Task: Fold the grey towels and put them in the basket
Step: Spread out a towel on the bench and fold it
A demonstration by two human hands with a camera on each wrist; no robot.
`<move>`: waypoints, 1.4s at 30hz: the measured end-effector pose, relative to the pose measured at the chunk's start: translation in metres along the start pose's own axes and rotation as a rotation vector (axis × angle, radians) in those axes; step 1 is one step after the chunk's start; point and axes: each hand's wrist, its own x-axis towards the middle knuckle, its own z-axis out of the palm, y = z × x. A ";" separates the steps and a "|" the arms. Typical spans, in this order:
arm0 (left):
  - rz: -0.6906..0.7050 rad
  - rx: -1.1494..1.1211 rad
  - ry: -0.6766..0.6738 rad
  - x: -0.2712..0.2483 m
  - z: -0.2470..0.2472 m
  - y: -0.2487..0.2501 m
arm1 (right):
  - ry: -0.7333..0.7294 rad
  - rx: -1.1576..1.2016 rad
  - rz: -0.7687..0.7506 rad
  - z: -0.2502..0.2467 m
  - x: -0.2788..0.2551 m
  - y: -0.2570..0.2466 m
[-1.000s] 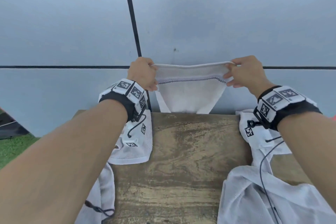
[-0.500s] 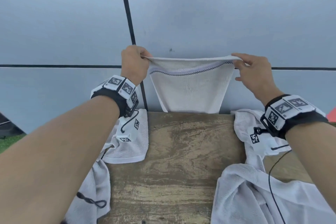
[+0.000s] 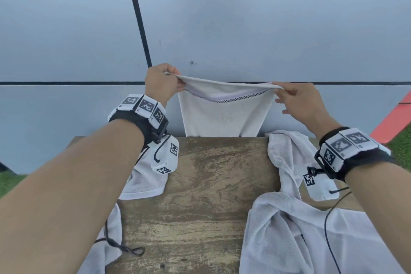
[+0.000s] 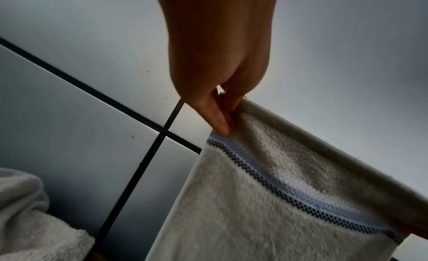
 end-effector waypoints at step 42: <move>0.270 0.315 -0.161 -0.255 -0.131 -0.065 | -0.147 -0.127 -0.109 -0.035 -0.275 -0.003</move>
